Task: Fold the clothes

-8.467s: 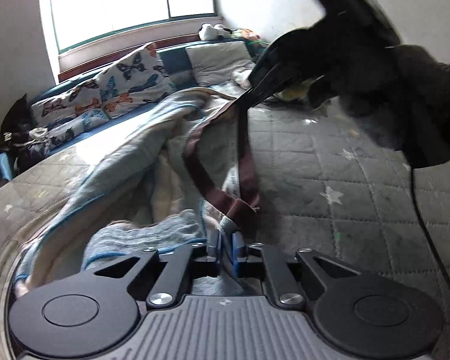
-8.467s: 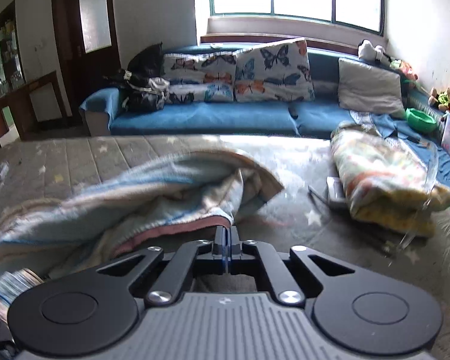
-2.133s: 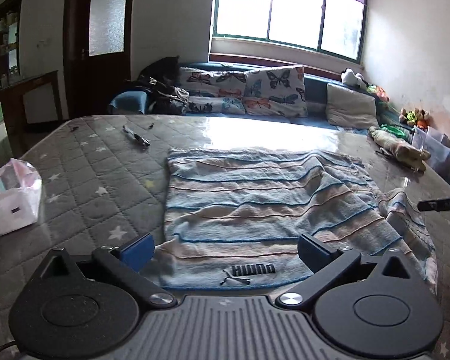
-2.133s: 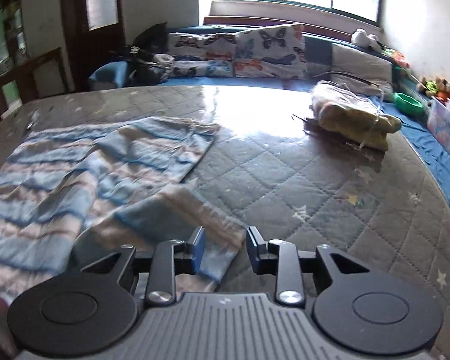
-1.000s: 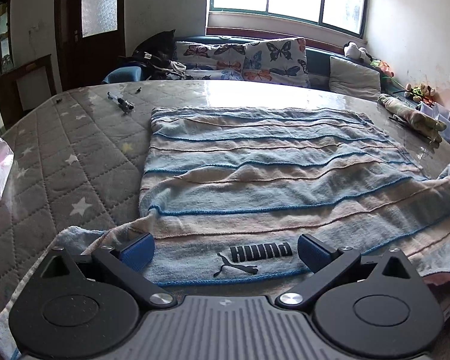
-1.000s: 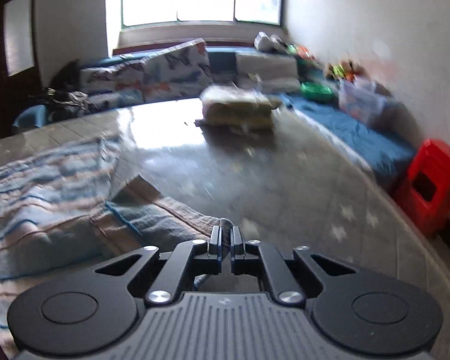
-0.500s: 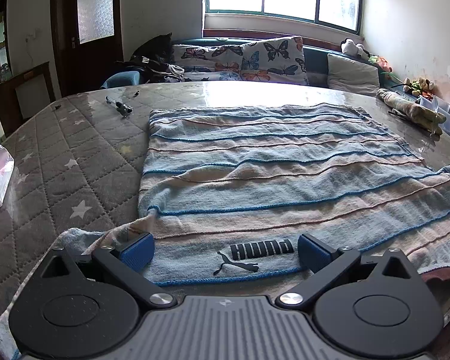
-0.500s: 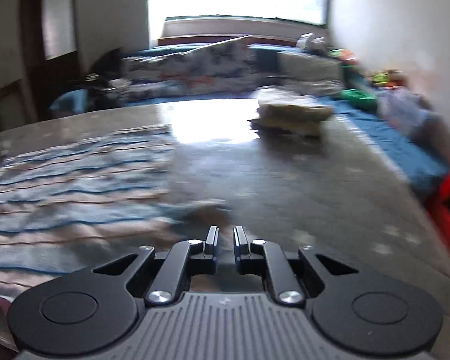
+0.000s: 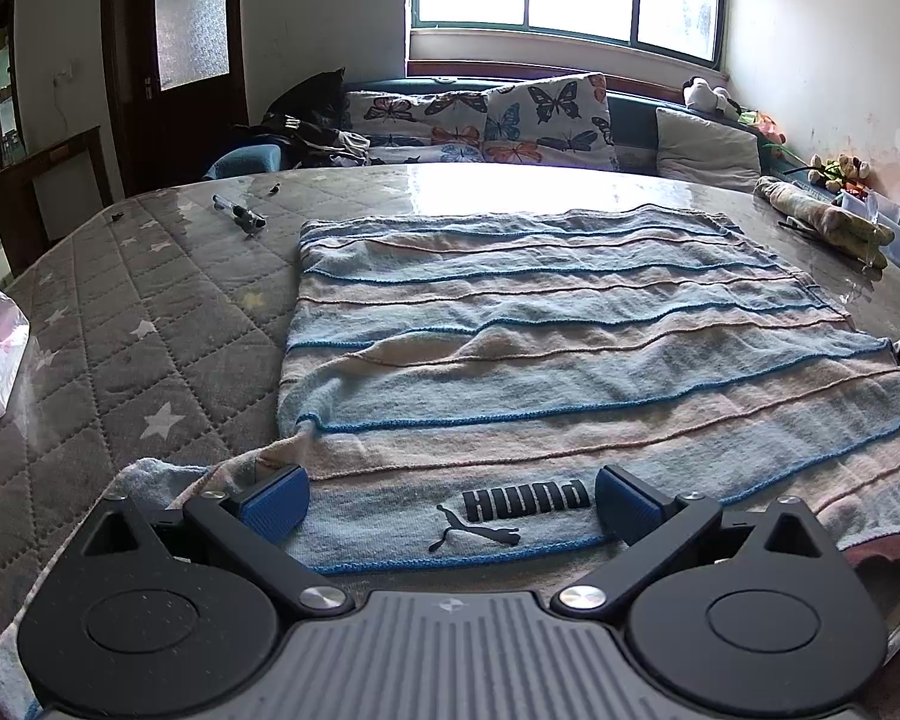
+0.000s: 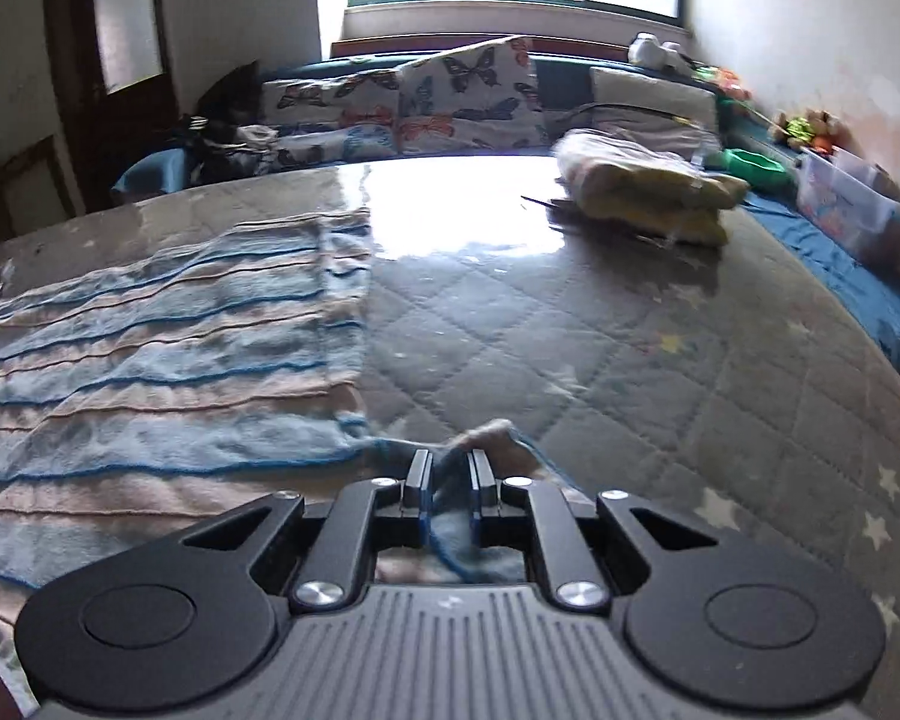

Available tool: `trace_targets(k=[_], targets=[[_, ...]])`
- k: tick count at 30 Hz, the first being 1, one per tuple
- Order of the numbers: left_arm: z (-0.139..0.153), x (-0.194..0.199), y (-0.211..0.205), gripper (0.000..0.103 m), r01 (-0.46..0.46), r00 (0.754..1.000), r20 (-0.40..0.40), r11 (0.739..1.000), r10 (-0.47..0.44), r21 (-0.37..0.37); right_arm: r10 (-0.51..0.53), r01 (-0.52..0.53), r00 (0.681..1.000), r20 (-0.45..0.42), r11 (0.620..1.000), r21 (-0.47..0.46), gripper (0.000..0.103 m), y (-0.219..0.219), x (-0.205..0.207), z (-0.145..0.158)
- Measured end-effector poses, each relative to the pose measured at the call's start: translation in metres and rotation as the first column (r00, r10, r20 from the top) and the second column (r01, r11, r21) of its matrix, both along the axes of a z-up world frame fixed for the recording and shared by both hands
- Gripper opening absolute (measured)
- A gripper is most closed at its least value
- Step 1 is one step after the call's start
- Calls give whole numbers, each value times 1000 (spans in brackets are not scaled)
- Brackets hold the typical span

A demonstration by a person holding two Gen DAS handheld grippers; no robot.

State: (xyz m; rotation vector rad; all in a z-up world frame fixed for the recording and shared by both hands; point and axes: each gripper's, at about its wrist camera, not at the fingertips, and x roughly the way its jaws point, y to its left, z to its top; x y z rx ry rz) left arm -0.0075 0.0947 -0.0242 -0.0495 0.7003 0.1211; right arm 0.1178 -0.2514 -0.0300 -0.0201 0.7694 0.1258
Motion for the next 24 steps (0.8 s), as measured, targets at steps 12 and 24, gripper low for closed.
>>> trace_targets(k=[12,24], targets=[[3,6,6,103,41,999,-27,999,-40,9,100,-101,995,-8,993,-54,11,23,7,34],[-1,4,6,103,41,999,-11,999,-41,8,291,-291,954,-66,957,10,15,109,115,28]])
